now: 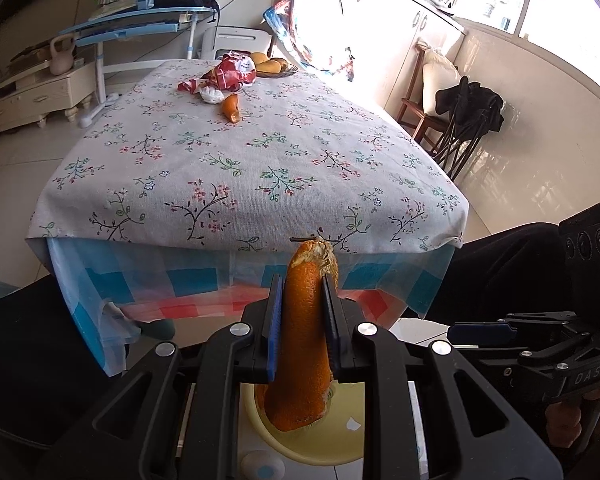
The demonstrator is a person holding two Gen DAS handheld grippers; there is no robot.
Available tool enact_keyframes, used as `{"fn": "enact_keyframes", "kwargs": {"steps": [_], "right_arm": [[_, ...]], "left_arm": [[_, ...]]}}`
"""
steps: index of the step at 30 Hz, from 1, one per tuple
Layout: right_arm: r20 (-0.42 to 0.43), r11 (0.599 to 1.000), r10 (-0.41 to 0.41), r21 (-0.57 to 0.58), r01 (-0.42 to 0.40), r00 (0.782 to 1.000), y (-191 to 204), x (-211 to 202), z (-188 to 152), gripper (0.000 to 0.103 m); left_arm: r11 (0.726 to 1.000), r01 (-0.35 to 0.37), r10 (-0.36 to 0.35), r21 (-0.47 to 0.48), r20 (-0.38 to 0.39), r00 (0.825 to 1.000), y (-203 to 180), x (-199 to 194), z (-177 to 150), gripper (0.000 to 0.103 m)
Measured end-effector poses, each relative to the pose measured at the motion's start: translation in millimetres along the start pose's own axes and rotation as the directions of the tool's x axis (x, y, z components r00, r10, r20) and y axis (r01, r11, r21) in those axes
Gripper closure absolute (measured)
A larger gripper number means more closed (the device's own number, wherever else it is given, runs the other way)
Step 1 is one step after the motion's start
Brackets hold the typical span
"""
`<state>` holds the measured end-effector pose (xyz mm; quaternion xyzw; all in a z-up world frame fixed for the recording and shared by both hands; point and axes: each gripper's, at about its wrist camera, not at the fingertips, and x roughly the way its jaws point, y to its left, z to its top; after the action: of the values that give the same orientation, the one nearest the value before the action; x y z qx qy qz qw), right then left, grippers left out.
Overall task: Collect trash
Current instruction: 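Open the left gripper to drop the orange peel into the bin, then reach the right gripper to the red-and-white snack bag and grasp it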
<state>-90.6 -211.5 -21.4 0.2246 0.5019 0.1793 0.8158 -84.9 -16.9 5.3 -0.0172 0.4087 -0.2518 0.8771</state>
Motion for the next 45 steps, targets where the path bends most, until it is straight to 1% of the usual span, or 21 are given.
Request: {"fn": "enact_keyframes", "kwargs": {"steps": [4, 7, 9, 10, 13, 14, 15, 16, 18, 20, 23, 26, 28, 30, 34, 36, 38, 41, 45], "right_arm": [[0.036, 1.000, 0.008, 0.022, -0.009, 0.999, -1, -6, 1, 0.047], [0.096, 0.998, 0.015, 0.056, -0.021, 0.995, -5, -16, 3, 0.043], [0.143, 0.995, 0.024, 0.094, -0.038, 0.989, -13, -23, 4, 0.039], [0.162, 0.992, 0.030, 0.118, -0.050, 0.986, -17, -26, 5, 0.038], [0.194, 0.978, 0.051, 0.188, -0.088, 0.980, -31, -30, 6, 0.037], [0.200, 0.974, 0.060, 0.204, -0.101, 0.978, -34, -31, 6, 0.036], [0.206, 0.971, 0.065, 0.213, -0.109, 0.976, -36, -31, 6, 0.036], [0.211, 0.969, 0.067, 0.218, -0.113, 0.975, -38, -33, 7, 0.036], [0.218, 0.969, 0.064, 0.218, -0.113, 0.974, -38, -33, 6, 0.036], [0.223, 0.971, 0.061, 0.212, -0.109, 0.973, -36, -35, 8, 0.035], [0.231, 0.975, 0.050, 0.197, -0.098, 0.972, -33, -36, 8, 0.035], [0.236, 0.982, 0.031, 0.172, -0.073, 0.971, -27, -36, 11, 0.035], [0.241, 0.989, 0.013, 0.137, -0.047, 0.970, -19, -35, 15, 0.035], [0.240, 0.995, -0.002, 0.095, -0.022, 0.971, -10, -32, 19, 0.035], [0.221, 1.000, -0.030, 0.008, 0.029, 0.975, 4, -20, 31, 0.035], [0.204, 0.999, -0.031, -0.015, 0.034, 0.979, 6, -12, 37, 0.035], [0.182, 1.000, -0.010, -0.002, 0.011, 0.983, 2, -4, 46, 0.035], [0.168, 0.999, 0.015, 0.031, -0.020, 0.986, -8, 6, 66, 0.035], [0.185, 0.992, 0.074, 0.085, -0.091, 0.980, -15, 14, 108, 0.035]], "left_arm": [[1.000, 0.006, -0.006, 0.013, -0.009, 1.000, -3, 2, -1, 0.085], [0.999, 0.013, -0.012, 0.033, -0.037, 0.999, -7, 7, -3, 0.085], [0.998, 0.019, -0.014, 0.057, -0.086, 0.996, -12, 16, -7, 0.085], [0.997, 0.024, -0.015, 0.071, -0.121, 0.993, -15, 22, -10, 0.084], [0.993, 0.031, -0.003, 0.111, -0.247, 0.969, -23, 45, -22, 0.082], [0.992, 0.024, 0.011, 0.124, -0.270, 0.963, -25, 51, -25, 0.080], [0.991, 0.016, 0.021, 0.132, -0.277, 0.961, -26, 53, -26, 0.076], [0.991, 0.014, 0.023, 0.132, -0.274, 0.962, -26, 52, -26, 0.073], [0.993, 0.008, 0.021, 0.118, -0.246, 0.969, -24, 47, -23, 0.060], [0.996, 0.004, 0.015, 0.090, -0.207, 0.978, -19, 39, -19, 0.054], [0.999, 0.001, 0.005, 0.045, -0.138, 0.990, -12, 25, -11, 0.052], [1.000, -0.013, 0.014, 0.014, -0.024, 1.000, -7, 5, -2, 0.052], [0.999, -0.035, 0.036, -0.012, 0.041, 0.999, -1, -7, 4, 0.051], [0.997, -0.059, 0.063, -0.057, 0.082, 0.995, 9, -14, 8, 0.049], [0.981, -0.113, 0.133, -0.159, 0.122, 0.984, 37, -21, 24, 0.048], [0.971, -0.133, 0.161, -0.198, 0.129, 0.979, 50, -21, 33, 0.047], [0.965, -0.147, 0.176, -0.215, 0.124, 0.976, 59, -19, 42, 0.045], [0.962, -0.167, 0.195, -0.215, 0.116, 0.974, 69, -10, 58, 0.044], [0.958, -0.182, 0.212, -0.222, 0.118, 0.970, 82, 5, 80, 0.044]]}}
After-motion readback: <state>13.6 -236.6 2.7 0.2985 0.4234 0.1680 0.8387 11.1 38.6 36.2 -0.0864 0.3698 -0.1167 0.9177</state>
